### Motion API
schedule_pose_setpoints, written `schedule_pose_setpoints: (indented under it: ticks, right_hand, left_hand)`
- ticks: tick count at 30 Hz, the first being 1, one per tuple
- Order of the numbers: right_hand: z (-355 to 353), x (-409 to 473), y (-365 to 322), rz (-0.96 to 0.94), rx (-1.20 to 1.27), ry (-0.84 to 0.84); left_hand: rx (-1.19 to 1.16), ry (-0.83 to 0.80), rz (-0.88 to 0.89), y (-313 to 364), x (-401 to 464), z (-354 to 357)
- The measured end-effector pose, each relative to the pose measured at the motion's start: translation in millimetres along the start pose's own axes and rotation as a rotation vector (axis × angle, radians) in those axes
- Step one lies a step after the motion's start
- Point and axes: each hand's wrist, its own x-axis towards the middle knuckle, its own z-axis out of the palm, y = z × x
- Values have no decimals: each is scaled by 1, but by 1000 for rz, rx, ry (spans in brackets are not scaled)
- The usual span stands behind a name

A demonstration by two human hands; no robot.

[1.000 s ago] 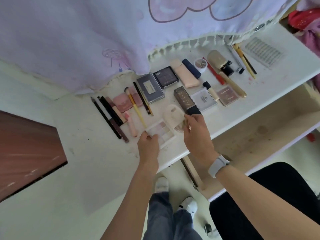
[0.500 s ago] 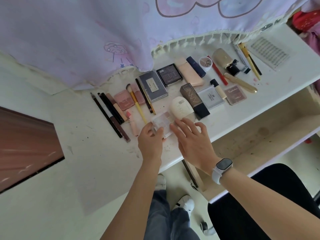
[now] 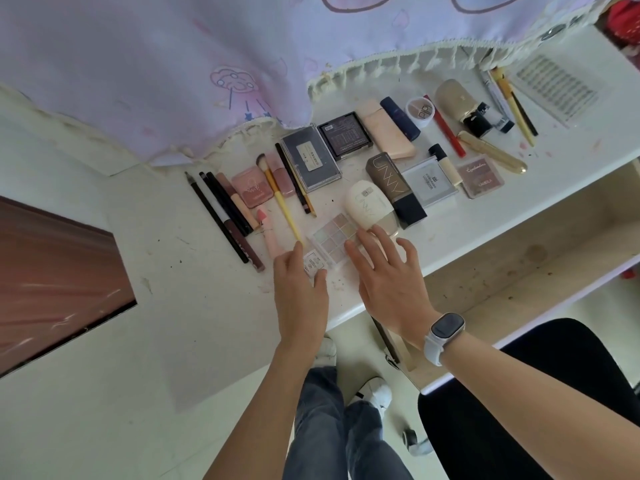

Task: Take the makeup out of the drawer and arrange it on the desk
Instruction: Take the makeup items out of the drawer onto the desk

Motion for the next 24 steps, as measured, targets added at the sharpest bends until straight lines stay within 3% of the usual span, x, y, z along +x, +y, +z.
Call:
schedule_pose_setpoints:
  ticks: [6, 18, 21, 24]
  right_hand:
    - [4, -6, -2, 12, 35, 6]
    - [8, -11, -4, -32, 129, -163]
    - [2, -21, 4, -18, 309, -64]
    - [3, -48, 27, 217, 526, 59]
  left_hand:
    - [358, 28, 164, -11, -5, 5]
    - [448, 77, 283, -13, -3, 5]
    - [444, 121, 343, -8, -12, 7]
    - [396, 155, 498, -2, -32, 21]
